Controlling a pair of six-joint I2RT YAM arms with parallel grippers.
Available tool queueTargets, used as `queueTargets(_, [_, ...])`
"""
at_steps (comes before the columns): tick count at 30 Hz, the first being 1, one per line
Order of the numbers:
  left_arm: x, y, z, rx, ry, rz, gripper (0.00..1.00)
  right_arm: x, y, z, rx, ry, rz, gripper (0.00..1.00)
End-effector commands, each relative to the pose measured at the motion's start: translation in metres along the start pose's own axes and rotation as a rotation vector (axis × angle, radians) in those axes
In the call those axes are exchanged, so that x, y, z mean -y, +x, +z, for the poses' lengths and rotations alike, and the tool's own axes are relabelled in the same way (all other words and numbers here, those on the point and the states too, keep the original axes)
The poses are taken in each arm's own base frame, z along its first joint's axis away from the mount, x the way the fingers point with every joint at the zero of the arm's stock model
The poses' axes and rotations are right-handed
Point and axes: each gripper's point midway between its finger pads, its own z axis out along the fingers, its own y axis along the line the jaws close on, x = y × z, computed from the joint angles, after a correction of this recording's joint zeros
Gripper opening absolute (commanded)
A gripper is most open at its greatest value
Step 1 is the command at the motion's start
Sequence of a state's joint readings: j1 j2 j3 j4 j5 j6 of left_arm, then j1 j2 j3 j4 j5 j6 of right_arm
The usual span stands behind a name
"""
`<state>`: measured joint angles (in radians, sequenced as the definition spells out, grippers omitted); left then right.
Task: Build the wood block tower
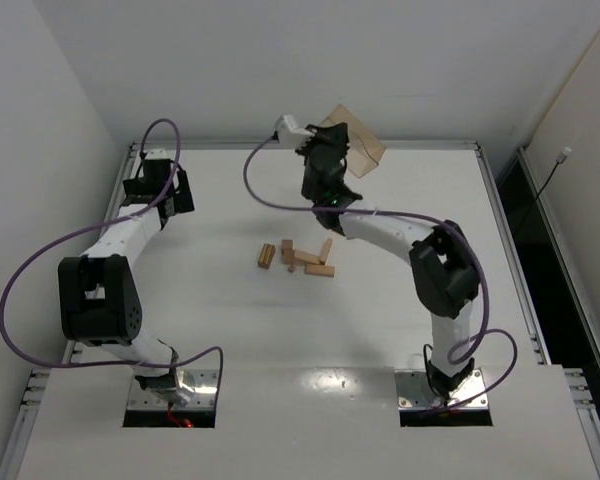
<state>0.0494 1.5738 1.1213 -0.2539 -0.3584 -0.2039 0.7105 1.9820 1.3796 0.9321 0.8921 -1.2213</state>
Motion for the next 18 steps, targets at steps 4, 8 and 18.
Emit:
queueTargets(4, [0.011,-0.013,-0.003,0.031,0.024,-0.012,0.99,-0.05,0.087,0.022,-0.34,-0.487,0.255,0.0])
queueTargets(8, [0.017,-0.012,-0.004,0.026,0.064,-0.011,0.99,-0.048,0.142,0.042,-0.482,-0.581,0.385,0.0])
queueTargets(18, [0.033,-0.024,-0.011,0.087,0.166,-0.023,0.99,-0.066,0.246,0.06,-0.663,-0.766,0.606,0.0])
